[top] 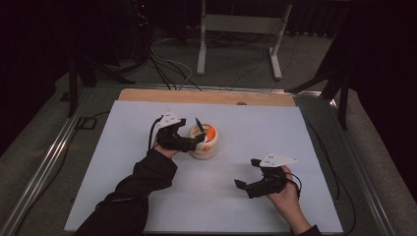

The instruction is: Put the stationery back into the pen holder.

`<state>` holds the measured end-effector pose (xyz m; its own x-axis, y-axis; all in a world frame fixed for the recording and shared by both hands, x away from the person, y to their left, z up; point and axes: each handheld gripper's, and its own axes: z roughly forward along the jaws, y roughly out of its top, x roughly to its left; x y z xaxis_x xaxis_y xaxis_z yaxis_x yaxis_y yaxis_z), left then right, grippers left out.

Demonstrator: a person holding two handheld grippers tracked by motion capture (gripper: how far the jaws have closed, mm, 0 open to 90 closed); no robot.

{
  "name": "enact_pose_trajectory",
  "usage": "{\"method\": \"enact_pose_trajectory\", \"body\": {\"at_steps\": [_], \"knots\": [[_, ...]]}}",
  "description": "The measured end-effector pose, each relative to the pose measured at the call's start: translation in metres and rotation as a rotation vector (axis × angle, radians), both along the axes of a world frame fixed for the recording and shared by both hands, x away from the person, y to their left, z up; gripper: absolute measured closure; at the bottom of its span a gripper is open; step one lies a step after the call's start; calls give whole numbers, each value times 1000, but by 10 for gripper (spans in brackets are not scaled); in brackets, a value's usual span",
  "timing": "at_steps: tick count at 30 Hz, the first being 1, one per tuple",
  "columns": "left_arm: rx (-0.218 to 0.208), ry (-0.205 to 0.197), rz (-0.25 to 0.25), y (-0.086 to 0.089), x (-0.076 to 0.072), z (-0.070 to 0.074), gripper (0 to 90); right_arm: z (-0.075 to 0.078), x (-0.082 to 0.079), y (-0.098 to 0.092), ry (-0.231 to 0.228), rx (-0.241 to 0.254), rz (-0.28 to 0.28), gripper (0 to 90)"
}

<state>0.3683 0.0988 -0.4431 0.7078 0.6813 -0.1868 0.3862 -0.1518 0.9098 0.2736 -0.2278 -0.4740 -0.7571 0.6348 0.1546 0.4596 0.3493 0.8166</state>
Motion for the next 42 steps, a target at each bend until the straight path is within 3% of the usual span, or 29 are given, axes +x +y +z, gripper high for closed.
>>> {"method": "enact_pose_trajectory", "body": {"at_steps": [8, 17, 25, 32, 42], "knots": [[3, 15, -67, 6, -6, 2, 1, 1, -1, -1, -5, 14, -1, 0], [-15, 14, -90, 20, -14, 6, 1, 1, -1, 0, -6, 15, 3, 0], [-29, 37, -135, 31, -21, 7, 1, 1, -1, 0, -3, 16, 5, 0], [-35, 46, -149, 43, -32, 6, 1, 1, -1, 0, -2, 16, 5, 0], [-38, 20, -156, 60, -53, 1, 1, 1, -1, 0, -7, 17, 7, 0]]}}
